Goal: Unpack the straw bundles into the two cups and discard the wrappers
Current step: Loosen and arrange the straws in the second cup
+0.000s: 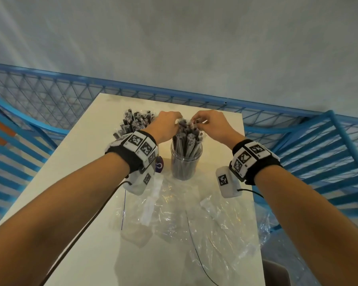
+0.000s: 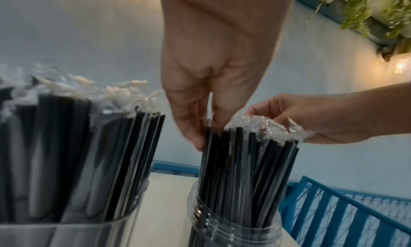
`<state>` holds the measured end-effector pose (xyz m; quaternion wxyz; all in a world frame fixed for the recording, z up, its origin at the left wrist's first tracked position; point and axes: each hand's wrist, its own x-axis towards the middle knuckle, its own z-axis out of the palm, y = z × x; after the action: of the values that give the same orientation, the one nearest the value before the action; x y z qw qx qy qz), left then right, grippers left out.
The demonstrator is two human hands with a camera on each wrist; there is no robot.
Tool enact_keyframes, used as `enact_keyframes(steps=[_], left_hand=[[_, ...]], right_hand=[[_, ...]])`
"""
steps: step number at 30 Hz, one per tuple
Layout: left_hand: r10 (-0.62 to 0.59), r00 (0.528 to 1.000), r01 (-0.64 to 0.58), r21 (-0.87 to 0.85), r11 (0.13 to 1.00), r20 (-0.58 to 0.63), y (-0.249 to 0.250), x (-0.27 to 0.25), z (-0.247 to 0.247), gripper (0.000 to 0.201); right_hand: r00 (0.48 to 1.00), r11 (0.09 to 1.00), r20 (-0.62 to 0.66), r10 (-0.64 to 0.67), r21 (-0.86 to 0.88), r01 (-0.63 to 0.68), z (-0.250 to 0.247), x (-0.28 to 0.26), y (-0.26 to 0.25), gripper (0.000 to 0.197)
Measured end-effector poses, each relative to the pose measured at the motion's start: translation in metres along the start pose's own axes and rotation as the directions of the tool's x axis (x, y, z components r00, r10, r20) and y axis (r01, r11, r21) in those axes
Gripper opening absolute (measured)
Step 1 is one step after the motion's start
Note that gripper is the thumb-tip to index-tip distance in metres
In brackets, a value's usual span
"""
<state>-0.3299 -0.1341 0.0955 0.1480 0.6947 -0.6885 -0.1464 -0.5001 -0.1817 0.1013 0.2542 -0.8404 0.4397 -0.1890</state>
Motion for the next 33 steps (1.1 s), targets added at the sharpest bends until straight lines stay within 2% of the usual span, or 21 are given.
enact_keyframes(steps=[2,5,7,9,12,13,14,16,18,19,21,23,24,26,28,31,33], left_hand=[[0.002,0.996,-0.004,-0.022,1.0,-0.091,0.003,0.005,0.0,0.025],[0.001,0.954,-0.056,-0.176,0.983,-0.3,0.005,0.004,-0.004,0.014],[0.018,0.931,-0.132,-0.288,0.949,-0.366,0.008,0.001,-0.008,0.015],[0.08,0.946,-0.185,-0.319,0.93,-0.314,0.015,-0.001,-0.008,0.02],[0.163,0.984,-0.175,-0.214,0.961,-0.072,0.022,-0.004,0.0,0.029],[0.16,0.986,-0.164,-0.204,0.965,-0.039,0.021,-0.006,0.001,0.031],[0.139,0.989,-0.148,-0.238,0.96,-0.053,0.021,-0.01,0.001,0.033],[0.101,0.977,-0.15,-0.271,0.951,-0.187,0.02,-0.018,-0.003,0.039],[0.056,0.958,-0.105,-0.164,0.981,-0.28,0.022,-0.028,-0.005,0.055],[0.018,0.966,-0.054,-0.136,0.989,-0.256,0.023,-0.035,-0.002,0.07],[-0.087,0.99,0.067,-0.176,0.982,-0.108,0.029,-0.046,0.008,0.104],[-0.148,0.989,0.145,-0.226,0.963,0.006,0.032,-0.052,0.023,0.121],[-0.168,0.986,0.165,-0.262,0.951,0.011,0.031,-0.051,0.03,0.123],[-0.186,0.982,0.161,-0.339,0.927,-0.043,0.029,-0.048,0.037,0.113],[-0.163,0.982,0.115,-0.389,0.914,-0.093,0.026,-0.044,0.036,0.094],[-0.098,0.993,0.064,-0.399,0.915,-0.065,0.018,-0.037,0.026,0.067],[-0.039,0.999,0.025,-0.376,0.926,-0.031,0.01,-0.032,0.016,0.056]], right_hand=[[0.997,0.999,-0.068,0.04,0.03,-0.038,-0.006,0.001,0.001,0.011],[0.979,0.987,-0.19,0.075,0.155,-0.045,-0.016,-0.001,0.005,0.011],[0.982,0.979,-0.173,0.078,0.199,-0.042,-0.016,-0.007,0.007,0.012],[0.993,0.98,-0.09,0.078,0.188,-0.06,-0.011,-0.012,0.007,0.013],[0.992,0.973,0.009,0.124,0.195,-0.124,-0.001,-0.019,0.011,0.016],[0.988,0.959,0.033,0.149,0.241,-0.152,0.0,-0.02,0.013,0.018],[0.984,0.936,0.056,0.172,0.301,-0.181,-0.001,-0.021,0.015,0.019],[0.975,0.897,0.094,0.2,0.383,-0.221,-0.006,-0.024,0.018,0.025],[0.974,0.903,0.07,0.217,0.365,-0.227,-0.011,-0.027,0.021,0.035],[0.976,0.922,0.038,0.213,0.322,-0.214,-0.014,-0.028,0.02,0.038],[0.984,0.954,0.013,0.175,0.243,-0.173,-0.016,-0.031,0.015,0.046],[0.985,0.958,0.081,0.154,0.233,-0.169,-0.015,-0.033,0.007,0.057],[0.979,0.954,0.133,0.152,0.24,-0.181,-0.014,-0.034,0.005,0.063],[0.966,0.952,0.213,0.147,0.236,-0.197,-0.009,-0.035,0.002,0.07],[0.965,0.957,0.212,0.151,0.215,-0.197,-0.004,-0.034,0.004,0.071],[0.983,0.96,0.092,0.159,0.218,-0.176,0.001,-0.031,0.009,0.052],[0.988,0.959,0.024,0.154,0.237,-0.155,-0.001,-0.028,0.011,0.039]])
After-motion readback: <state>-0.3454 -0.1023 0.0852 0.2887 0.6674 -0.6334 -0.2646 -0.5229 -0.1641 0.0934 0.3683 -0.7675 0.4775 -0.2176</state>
